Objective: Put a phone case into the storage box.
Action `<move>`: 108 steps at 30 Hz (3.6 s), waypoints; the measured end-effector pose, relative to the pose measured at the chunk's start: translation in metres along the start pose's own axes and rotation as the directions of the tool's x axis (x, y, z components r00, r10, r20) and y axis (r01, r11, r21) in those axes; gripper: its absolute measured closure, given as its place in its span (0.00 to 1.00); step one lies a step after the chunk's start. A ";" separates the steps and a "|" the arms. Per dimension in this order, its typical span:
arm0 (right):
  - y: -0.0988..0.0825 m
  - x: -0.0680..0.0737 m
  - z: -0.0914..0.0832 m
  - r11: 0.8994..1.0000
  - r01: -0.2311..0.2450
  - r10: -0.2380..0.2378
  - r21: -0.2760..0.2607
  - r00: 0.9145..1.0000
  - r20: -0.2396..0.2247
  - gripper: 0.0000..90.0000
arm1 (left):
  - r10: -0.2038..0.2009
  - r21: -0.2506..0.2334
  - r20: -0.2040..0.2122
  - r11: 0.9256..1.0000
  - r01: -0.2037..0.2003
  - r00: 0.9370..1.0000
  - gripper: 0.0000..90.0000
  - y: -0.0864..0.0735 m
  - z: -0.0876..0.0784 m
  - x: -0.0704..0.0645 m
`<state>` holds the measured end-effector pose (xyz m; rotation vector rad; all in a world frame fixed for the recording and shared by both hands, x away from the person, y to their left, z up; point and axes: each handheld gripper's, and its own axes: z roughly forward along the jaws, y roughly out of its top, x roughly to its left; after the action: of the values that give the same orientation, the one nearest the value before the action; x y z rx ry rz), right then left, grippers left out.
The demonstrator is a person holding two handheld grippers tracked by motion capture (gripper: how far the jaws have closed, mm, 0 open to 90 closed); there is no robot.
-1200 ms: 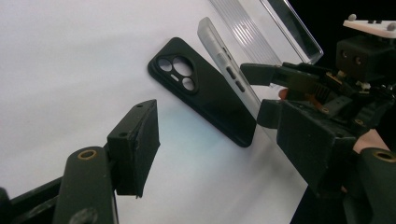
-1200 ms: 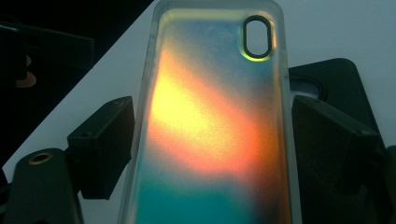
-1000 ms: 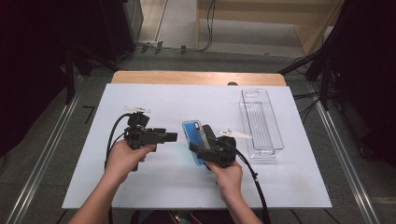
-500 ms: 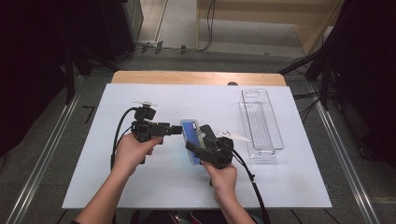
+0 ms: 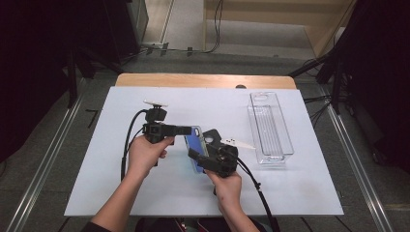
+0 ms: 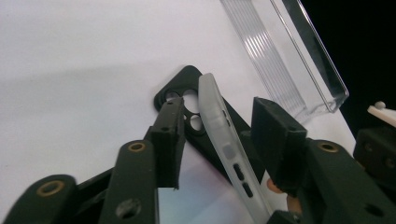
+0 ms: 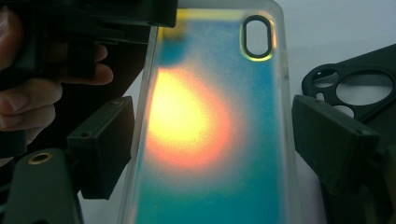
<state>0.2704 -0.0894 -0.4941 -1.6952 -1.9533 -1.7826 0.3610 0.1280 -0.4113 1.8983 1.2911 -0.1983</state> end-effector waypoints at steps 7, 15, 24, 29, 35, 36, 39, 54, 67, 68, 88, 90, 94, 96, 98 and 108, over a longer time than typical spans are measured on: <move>-0.001 0.002 0.000 1.000 0.012 -0.012 -0.009 1.000 -0.005 0.17 | -0.081 0.026 0.038 0.996 0.080 0.996 0.81 0.001 0.004 0.004; -0.003 0.005 0.001 0.998 0.053 -0.053 -0.021 0.998 0.023 0.16 | -0.124 0.008 0.083 0.992 0.123 0.989 0.87 0.000 0.003 0.004; -0.002 0.005 0.000 0.992 0.120 -0.119 -0.027 0.993 0.020 0.11 | -0.136 0.002 0.120 0.991 0.137 0.983 0.90 0.000 -0.001 0.001; 0.005 0.000 -0.003 0.991 0.137 -0.137 -0.004 0.991 0.011 0.00 | -0.118 -0.017 0.112 0.993 0.120 0.987 0.90 0.001 -0.006 0.000; 0.012 -0.001 -0.006 0.982 0.171 -0.171 0.078 0.985 -0.004 0.00 | -0.083 -0.039 0.090 0.995 0.087 0.992 0.90 0.003 -0.010 -0.004; 0.013 -0.001 -0.007 0.981 0.174 -0.174 0.087 0.985 -0.007 0.00 | -0.078 -0.045 0.086 0.996 0.082 0.993 0.90 0.002 -0.011 -0.003; 0.015 -0.001 -0.010 0.978 0.178 -0.175 0.110 0.984 -0.035 0.00 | -0.059 -0.055 0.077 0.996 0.063 0.995 0.90 0.001 -0.013 -0.004; 0.024 -0.010 -0.020 0.930 0.282 -0.269 0.237 0.959 -0.085 0.00 | 0.099 -0.126 0.016 0.987 -0.096 0.995 0.90 -0.010 -0.017 -0.009; 0.031 -0.004 -0.024 0.912 0.330 -0.325 0.242 0.944 -0.062 0.00 | 0.209 -0.259 0.002 0.945 -0.201 0.978 0.90 -0.026 -0.022 -0.022; 0.032 -0.003 -0.024 0.909 0.336 -0.333 0.246 0.941 -0.058 0.00 | 0.213 -0.263 0.004 0.943 -0.204 0.977 0.90 -0.026 -0.022 -0.023; 0.052 0.016 -0.017 0.889 0.392 -0.403 0.238 0.915 -0.005 0.00 | 0.252 -0.292 0.002 0.926 -0.240 0.968 0.90 -0.033 -0.015 -0.038; 0.053 0.017 -0.015 0.887 0.395 -0.406 0.239 0.914 -0.005 0.00 | 0.246 -0.294 0.004 0.927 -0.234 0.969 0.90 -0.034 -0.015 -0.039; 0.056 0.019 -0.012 0.889 0.387 -0.401 0.243 0.916 0.008 0.00 | 0.250 -0.294 0.005 0.926 -0.237 0.968 0.90 -0.035 -0.013 -0.041; 0.057 0.019 -0.010 0.891 0.382 -0.398 0.246 0.917 0.013 0.00 | 0.251 -0.290 0.007 0.927 -0.239 0.968 0.90 -0.036 -0.012 -0.043; 0.058 0.019 -0.008 0.888 0.385 -0.402 0.251 0.915 0.020 0.00 | 0.247 -0.286 0.014 0.929 -0.233 0.969 0.90 -0.037 -0.010 -0.045; 0.065 0.019 -0.006 0.894 0.391 -0.405 0.221 0.914 0.022 0.12 | 0.248 -0.287 0.014 0.929 -0.234 0.969 0.90 -0.039 -0.007 -0.051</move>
<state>0.3025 -0.0954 -0.4348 -1.3798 -2.5680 -1.5473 0.3031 0.1026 -0.4005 1.7714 0.9824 0.0642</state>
